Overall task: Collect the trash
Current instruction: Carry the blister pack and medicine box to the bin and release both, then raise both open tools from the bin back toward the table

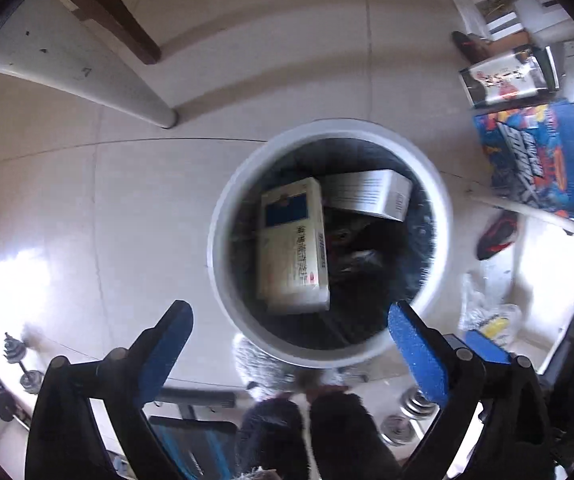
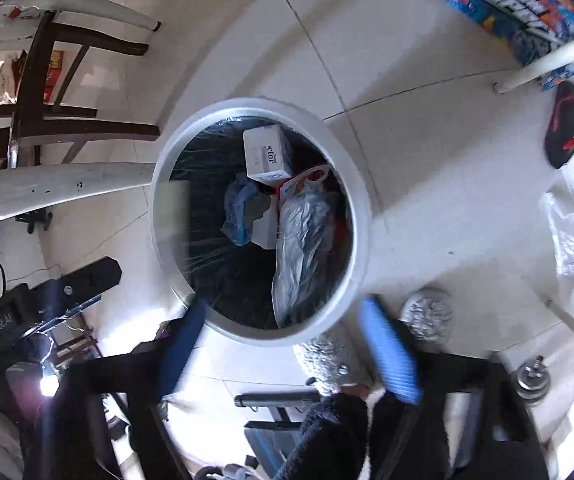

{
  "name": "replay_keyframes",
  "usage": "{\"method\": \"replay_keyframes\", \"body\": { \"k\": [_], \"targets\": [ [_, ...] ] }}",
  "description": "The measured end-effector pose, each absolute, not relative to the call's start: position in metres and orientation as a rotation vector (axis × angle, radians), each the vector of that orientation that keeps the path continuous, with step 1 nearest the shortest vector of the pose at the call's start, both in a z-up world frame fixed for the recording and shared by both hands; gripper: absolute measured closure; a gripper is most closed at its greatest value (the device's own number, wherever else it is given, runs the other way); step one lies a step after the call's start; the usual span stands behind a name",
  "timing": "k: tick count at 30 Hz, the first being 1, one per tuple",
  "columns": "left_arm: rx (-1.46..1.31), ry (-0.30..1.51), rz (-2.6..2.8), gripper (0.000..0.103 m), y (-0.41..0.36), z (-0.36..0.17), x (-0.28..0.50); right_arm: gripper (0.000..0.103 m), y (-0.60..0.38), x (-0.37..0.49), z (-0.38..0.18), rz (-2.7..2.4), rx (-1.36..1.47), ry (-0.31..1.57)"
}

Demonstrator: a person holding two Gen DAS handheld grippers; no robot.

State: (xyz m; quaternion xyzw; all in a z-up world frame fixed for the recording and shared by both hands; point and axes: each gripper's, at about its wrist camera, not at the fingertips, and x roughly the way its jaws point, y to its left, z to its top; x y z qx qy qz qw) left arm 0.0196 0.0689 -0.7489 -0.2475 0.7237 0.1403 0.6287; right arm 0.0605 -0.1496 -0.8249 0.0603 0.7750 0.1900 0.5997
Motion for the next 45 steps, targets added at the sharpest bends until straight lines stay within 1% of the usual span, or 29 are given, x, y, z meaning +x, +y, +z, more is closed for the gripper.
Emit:
{"method": "replay_keyframes", "body": {
  "k": [2,3,11,22,28,33,45],
  "targets": [
    [-0.542,1.663,0.346,0.0,0.072,-0.748,0.012,0.009,-0.146,0.057,-0.832,0.431,0.068,1.788],
    [-0.531,1.663,0.352,0.0,0.072,-0.747,0.01,0.0,-0.144,0.057,-0.833,0.424,0.033,1.78],
    [-0.432,1.648,0.404,0.0,0.072,-0.734,-0.008,0.0,-0.128,0.051,-0.819,0.35,-0.219,1.683],
    [-0.415,1.623,0.425,0.0,0.066,-0.686,-0.025,0.0,-0.121,0.043,-0.761,0.342,-0.268,1.624],
    [-0.428,1.612,0.419,0.0,0.056,-0.644,-0.038,0.0,-0.125,0.032,-0.711,0.352,-0.279,1.583],
    [-0.435,1.607,0.4,0.0,0.047,-0.597,-0.049,0.0,-0.133,0.022,-0.658,0.362,-0.284,1.567],
    [-0.423,1.566,0.375,0.0,0.037,-0.457,-0.074,0.0,-0.151,0.002,-0.492,0.345,-0.257,1.519]
  ]
}}
